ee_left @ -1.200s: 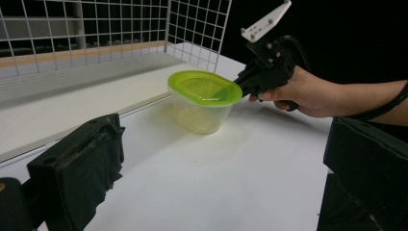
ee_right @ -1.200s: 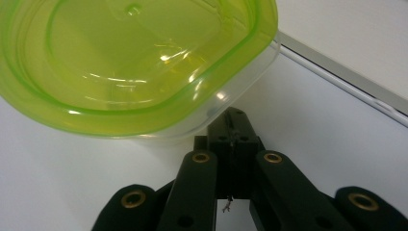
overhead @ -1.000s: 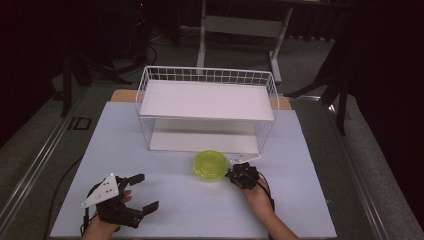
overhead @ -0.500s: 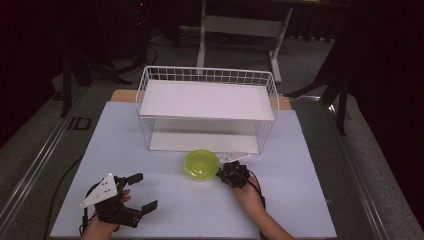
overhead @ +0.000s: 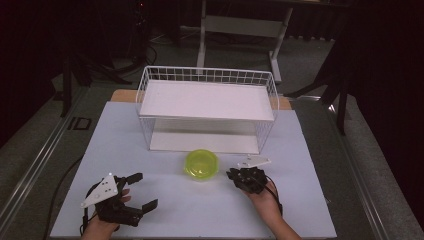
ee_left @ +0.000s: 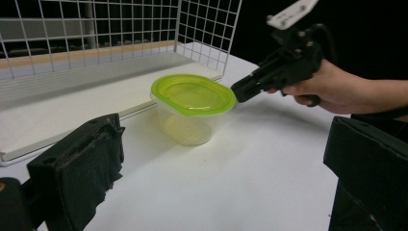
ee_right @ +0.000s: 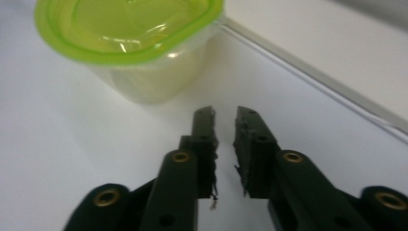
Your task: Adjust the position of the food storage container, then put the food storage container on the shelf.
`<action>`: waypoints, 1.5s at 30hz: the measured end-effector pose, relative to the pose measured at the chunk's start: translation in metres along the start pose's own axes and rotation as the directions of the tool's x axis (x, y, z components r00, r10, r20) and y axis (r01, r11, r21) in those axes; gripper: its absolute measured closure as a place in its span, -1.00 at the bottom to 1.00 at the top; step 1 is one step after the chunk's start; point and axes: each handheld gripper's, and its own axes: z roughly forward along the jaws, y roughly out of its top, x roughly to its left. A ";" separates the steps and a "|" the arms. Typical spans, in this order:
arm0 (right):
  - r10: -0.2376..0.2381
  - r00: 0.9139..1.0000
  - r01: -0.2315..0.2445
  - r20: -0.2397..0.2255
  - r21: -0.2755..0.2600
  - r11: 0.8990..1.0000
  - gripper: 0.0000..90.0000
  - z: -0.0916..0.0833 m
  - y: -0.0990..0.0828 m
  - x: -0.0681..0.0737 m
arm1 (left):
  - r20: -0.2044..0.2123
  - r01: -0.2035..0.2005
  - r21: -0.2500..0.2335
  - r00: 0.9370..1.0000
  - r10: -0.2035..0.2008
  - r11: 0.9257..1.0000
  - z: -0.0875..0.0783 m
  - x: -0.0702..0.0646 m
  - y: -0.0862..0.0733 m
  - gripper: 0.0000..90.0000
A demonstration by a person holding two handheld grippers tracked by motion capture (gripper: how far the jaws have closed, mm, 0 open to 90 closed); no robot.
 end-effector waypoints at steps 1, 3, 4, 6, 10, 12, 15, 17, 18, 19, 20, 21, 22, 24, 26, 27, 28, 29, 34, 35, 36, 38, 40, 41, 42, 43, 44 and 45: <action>0.006 1.000 -0.006 -0.005 -0.010 1.000 0.66 -0.006 -0.002 0.000 | 0.003 0.003 -0.002 1.000 -0.003 1.000 0.001 0.000 0.000 -0.97; 0.009 1.000 -0.009 -0.005 -0.024 1.000 0.58 -0.013 -0.004 0.001 | 0.010 0.005 -0.003 1.000 -0.005 1.000 0.002 0.000 0.001 -0.97; 0.001 1.000 -0.002 -0.003 -0.034 0.999 0.48 -0.019 -0.005 0.002 | 0.018 0.000 0.000 1.000 0.000 1.000 0.003 -0.001 0.001 -0.97; -0.027 1.000 0.027 -0.004 -0.068 0.997 0.10 -0.034 -0.007 0.008 | 0.027 -0.010 0.017 1.000 0.009 1.000 0.004 -0.002 0.002 -0.97; -0.053 0.997 0.049 -0.048 -0.095 0.994 -0.46 -0.047 -0.006 0.017 | 0.056 -0.046 0.039 0.997 0.043 0.998 0.005 -0.005 0.004 -0.97; -0.059 0.997 0.051 -0.055 -0.128 0.990 -0.62 -0.052 -0.005 0.022 | 0.059 -0.064 0.044 0.996 0.062 0.997 0.006 -0.007 0.005 -0.97; -0.084 0.994 0.075 -0.066 -0.137 0.988 -0.71 -0.059 -0.001 0.029 | 0.076 -0.042 0.065 0.996 0.037 0.997 0.007 -0.009 0.010 -0.97; -0.123 0.991 0.113 -0.052 -0.164 0.980 -0.71 -0.064 0.001 0.035 | 0.082 -0.015 0.069 0.997 0.009 0.998 0.006 -0.009 0.015 -0.97; -0.143 0.989 0.137 -0.028 -0.169 0.976 -0.71 -0.066 0.003 0.039 | 0.106 -0.003 0.070 0.994 -0.005 0.998 0.006 -0.010 0.018 -0.97; -0.164 0.986 0.159 -0.011 -0.181 0.971 -0.69 -0.069 0.005 0.041 | 0.107 -0.009 0.070 0.994 0.002 0.998 0.007 -0.011 0.019 -0.97; -0.172 0.985 0.168 -0.004 -0.183 0.969 -0.69 -0.071 0.007 0.042 | 0.104 -0.021 0.073 0.994 0.014 0.997 0.007 -0.012 0.022 -0.97; -0.183 0.983 0.181 0.008 -0.192 0.965 -0.67 -0.073 0.009 0.044 | 0.105 -0.026 0.076 0.994 0.018 0.997 0.007 -0.012 0.024 -0.97; -0.193 0.981 0.193 0.019 -0.190 0.963 -0.61 -0.074 0.011 0.046 | 0.107 -0.029 0.075 0.994 0.021 0.997 0.008 -0.013 0.027 -0.97; -0.197 0.980 0.193 -0.007 -0.177 0.965 -0.60 -0.076 0.017 0.046 | 0.112 -0.033 0.077 0.993 0.024 0.997 0.010 -0.013 0.032 -0.97; -0.226 0.974 0.228 0.033 -0.211 0.951 -0.54 -0.080 0.019 0.051 | 0.114 -0.037 0.073 0.993 0.028 0.997 0.011 -0.012 0.036 -0.97; -0.246 0.968 0.249 0.041 -0.223 0.942 -0.54 -0.080 0.021 0.053 | 0.115 -0.033 0.071 0.993 0.025 0.997 0.012 -0.012 0.038 -0.97; -0.245 0.969 0.241 0.016 -0.242 0.940 -0.55 -0.080 0.022 0.054 | 0.113 -0.030 0.066 0.993 0.022 0.997 0.014 -0.011 0.041 -0.97; -0.196 0.980 0.182 -0.034 -0.238 0.954 -0.55 -0.079 0.023 0.053 | 0.112 -0.030 0.064 0.993 0.022 0.998 0.015 -0.010 0.044 -0.97; -0.155 0.988 0.143 -0.028 -0.252 0.957 -0.58 -0.074 0.030 0.047 | 0.108 -0.036 0.077 0.994 0.028 0.996 0.024 -0.004 0.057 -0.97; -0.162 0.986 0.148 -0.033 -0.268 0.952 -0.62 -0.074 0.031 0.047 | 0.114 -0.033 0.083 0.993 0.023 0.996 0.027 -0.003 0.060 -0.97; -0.162 0.987 0.148 -0.025 -0.282 0.948 -0.65 -0.074 0.033 0.047 | 0.114 -0.033 0.087 0.993 0.023 0.996 0.029 -0.002 0.062 -0.97; -0.162 0.986 0.149 -0.026 -0.275 0.950 -0.69 -0.072 0.039 0.046 | 0.116 -0.031 0.098 0.993 0.019 0.995 0.035 0.000 0.066 -0.97; -0.147 0.988 0.133 -0.035 -0.258 0.957 -0.70 -0.070 0.044 0.044 | 0.118 -0.015 0.097 0.993 0.004 0.995 0.040 0.004 0.069 -0.97; -0.135 0.990 0.119 -0.050 -0.249 0.961 -0.71 -0.068 0.047 0.043 | 0.112 -0.001 0.103 0.994 -0.011 0.995 0.043 0.006 0.071 -0.97; -0.121 0.991 0.104 -0.054 -0.244 0.964 -0.72 -0.066 0.049 0.041 | 0.104 0.008 0.111 0.994 -0.019 0.994 0.047 0.009 0.072 -0.97; -0.105 0.994 0.092 -0.042 -0.236 0.967 -0.72 -0.063 0.052 0.040 | 0.102 0.012 0.115 0.994 -0.024 0.993 0.051 0.011 0.073 -0.97; -0.090 0.995 0.077 -0.045 -0.237 0.968 -0.73 -0.060 0.054 0.038 | 0.097 0.017 0.119 0.995 -0.029 0.993 0.053 0.012 0.074 -0.97; -0.076 0.996 0.062 -0.052 -0.236 0.970 -0.73 -0.058 0.055 0.037 | 0.089 0.023 0.129 0.995 -0.035 0.991 0.058 0.014 0.075 -0.97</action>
